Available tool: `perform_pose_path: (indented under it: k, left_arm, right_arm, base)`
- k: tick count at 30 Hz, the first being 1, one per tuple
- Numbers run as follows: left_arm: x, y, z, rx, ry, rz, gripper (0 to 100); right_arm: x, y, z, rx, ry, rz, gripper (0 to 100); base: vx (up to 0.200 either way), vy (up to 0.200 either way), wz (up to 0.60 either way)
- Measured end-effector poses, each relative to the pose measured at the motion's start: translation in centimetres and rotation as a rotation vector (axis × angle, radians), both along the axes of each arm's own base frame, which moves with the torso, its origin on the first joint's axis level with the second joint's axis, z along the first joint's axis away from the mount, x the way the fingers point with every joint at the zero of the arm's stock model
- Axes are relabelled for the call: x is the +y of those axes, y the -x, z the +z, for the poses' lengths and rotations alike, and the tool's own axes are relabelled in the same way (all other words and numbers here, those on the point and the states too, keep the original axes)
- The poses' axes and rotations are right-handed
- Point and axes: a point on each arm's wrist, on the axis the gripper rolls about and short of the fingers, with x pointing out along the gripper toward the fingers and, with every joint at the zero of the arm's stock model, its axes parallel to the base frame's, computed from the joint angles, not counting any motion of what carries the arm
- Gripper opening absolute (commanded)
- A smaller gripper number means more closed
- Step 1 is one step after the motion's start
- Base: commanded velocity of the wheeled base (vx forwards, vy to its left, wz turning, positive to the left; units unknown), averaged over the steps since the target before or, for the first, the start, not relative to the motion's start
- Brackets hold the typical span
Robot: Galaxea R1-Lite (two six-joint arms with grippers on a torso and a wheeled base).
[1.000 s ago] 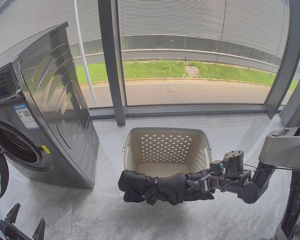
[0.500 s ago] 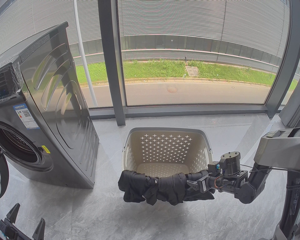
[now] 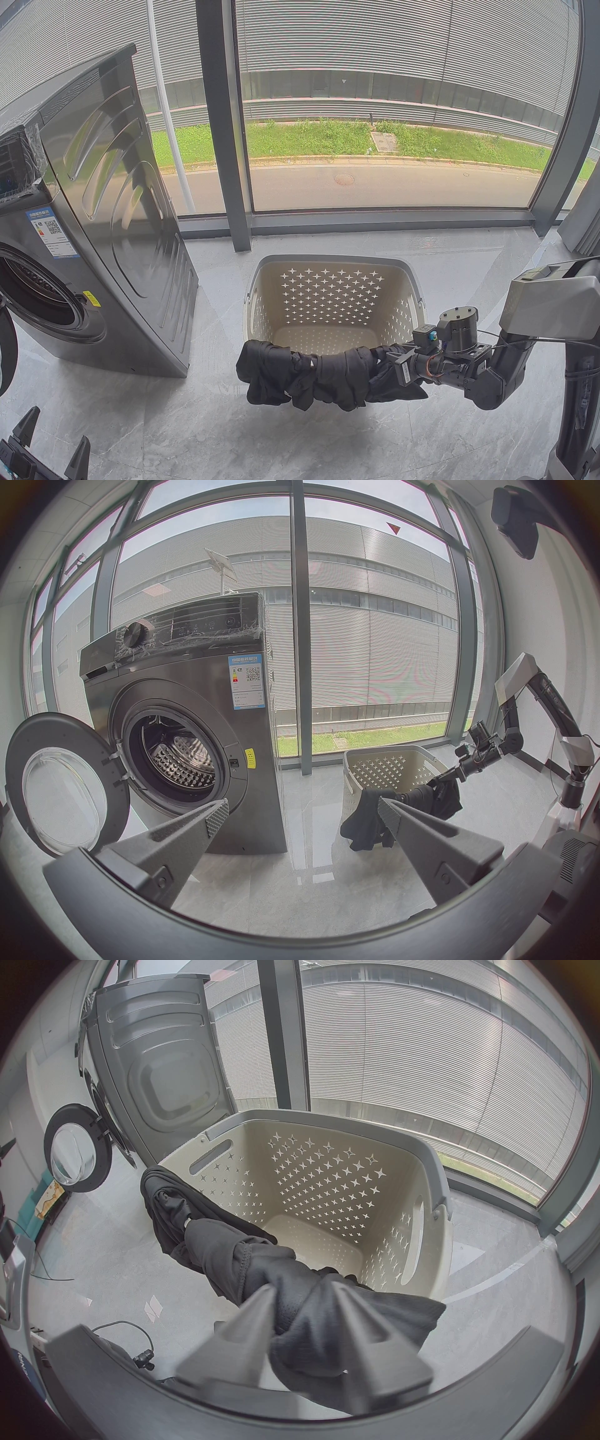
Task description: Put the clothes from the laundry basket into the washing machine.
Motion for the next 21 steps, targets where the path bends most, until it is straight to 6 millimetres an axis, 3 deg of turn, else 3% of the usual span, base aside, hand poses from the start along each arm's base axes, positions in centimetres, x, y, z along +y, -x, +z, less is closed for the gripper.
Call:
perform_pose_path:
  k: [12,15,21]
  left_arm:
    - [0.0,0.0,0.0,0.001,-0.003,-0.001,100]
    - [0.0,0.0,0.0,0.001,-0.004,-0.001,100]
    - [0.0,0.0,0.0,0.000,-0.004,-0.001,100]
  right_arm:
    - [0.3,-0.3,1.1,-0.034,-0.020,0.003,0]
    - [0.5,-0.2,2.4,-0.066,-0.046,0.004,0]
    - [1.6,0.9,6.9,-0.159,-0.184,0.007,0]
  base:
    - [0.000,0.000,0.00]
    - [0.000,0.000,0.00]
    - [0.000,0.000,0.00]
